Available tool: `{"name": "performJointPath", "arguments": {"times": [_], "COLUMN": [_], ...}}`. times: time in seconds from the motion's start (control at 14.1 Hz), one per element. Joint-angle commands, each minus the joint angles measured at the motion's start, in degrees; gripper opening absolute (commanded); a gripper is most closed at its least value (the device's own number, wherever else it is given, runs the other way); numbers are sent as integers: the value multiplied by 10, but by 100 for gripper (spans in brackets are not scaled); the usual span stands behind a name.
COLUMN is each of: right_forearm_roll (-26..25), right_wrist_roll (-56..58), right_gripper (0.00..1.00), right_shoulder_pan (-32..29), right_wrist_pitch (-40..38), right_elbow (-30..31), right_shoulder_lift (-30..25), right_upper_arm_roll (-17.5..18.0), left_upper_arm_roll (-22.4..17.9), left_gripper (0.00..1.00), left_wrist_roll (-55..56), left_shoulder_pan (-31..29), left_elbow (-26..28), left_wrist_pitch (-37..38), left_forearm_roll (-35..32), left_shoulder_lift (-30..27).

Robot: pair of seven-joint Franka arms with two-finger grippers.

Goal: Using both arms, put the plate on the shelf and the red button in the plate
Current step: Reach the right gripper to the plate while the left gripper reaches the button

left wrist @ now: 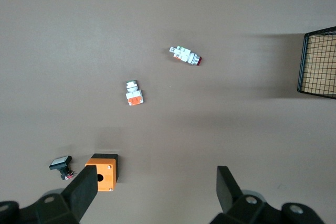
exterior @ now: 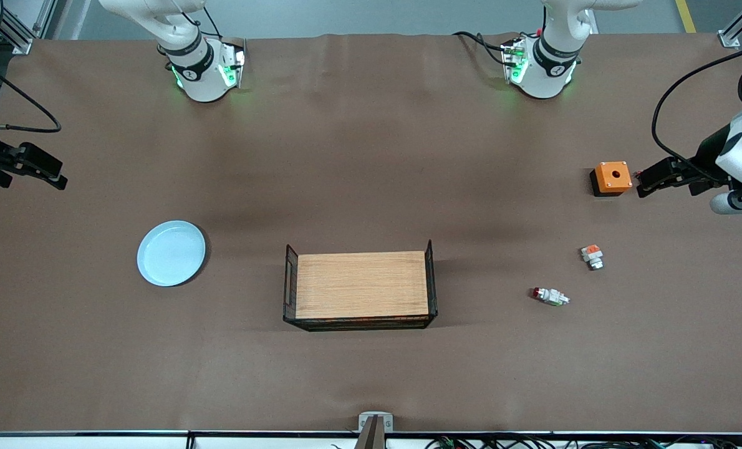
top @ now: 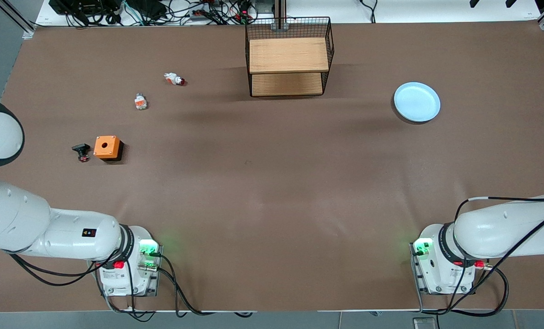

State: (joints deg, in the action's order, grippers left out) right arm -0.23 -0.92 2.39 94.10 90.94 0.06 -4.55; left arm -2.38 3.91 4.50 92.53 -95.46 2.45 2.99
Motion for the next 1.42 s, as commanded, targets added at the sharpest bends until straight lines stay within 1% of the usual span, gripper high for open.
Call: {"name": "performJointPath", "arguments": {"times": [0.0,0.21,0.35,0.5,0.57,0.71,0.78,0.92,1.06,1.2,1.35], "right_forearm_roll": [-7,-7,-7,-8,-8,-7,-7,-7,-7,-7,-7], "right_wrist_roll": [-11,-5,-4,-4,-3,1,11,37,40,40,40], "right_gripper": [100,100,100,100,100,100,100,100,100,100,100], "right_shoulder_pan": [6,5,2,-9,-19,-38,-48,-63,-66,-71,-74], "right_wrist_pitch": [-7,-8,-16,-11,-6,14,36,94,162,225,266], "right_elbow": [-1,4,8,29,41,72,96,149,200,235,245], "right_shoulder_lift": [-7,-7,-5,-5,-3,-1,-1,-1,7,32,72], "right_upper_arm_roll": [-3,-3,-4,-6,-6,-6,-6,-6,-6,-6,-6], "left_upper_arm_roll": [-1,0,1,1,1,1,0,0,-1,-4,-6], "left_gripper": [100,100,100,100,100,100,100,100,100,100,100], "left_wrist_roll": [6,6,7,6,7,6,4,7,21,25,52], "left_shoulder_pan": [3,8,9,9,9,13,7,9,9,9,-5], "left_elbow": [-13,-14,-15,-15,-23,-42,-43,-44,-45,-60,-83], "left_wrist_pitch": [-2,-2,-2,-3,-3,-3,-3,-5,-14,-21,-37], "left_forearm_roll": [8,6,7,12,8,13,15,22,23,17,19], "left_shoulder_lift": [10,20,40,63,71,104,123,137,162,199,242]}}
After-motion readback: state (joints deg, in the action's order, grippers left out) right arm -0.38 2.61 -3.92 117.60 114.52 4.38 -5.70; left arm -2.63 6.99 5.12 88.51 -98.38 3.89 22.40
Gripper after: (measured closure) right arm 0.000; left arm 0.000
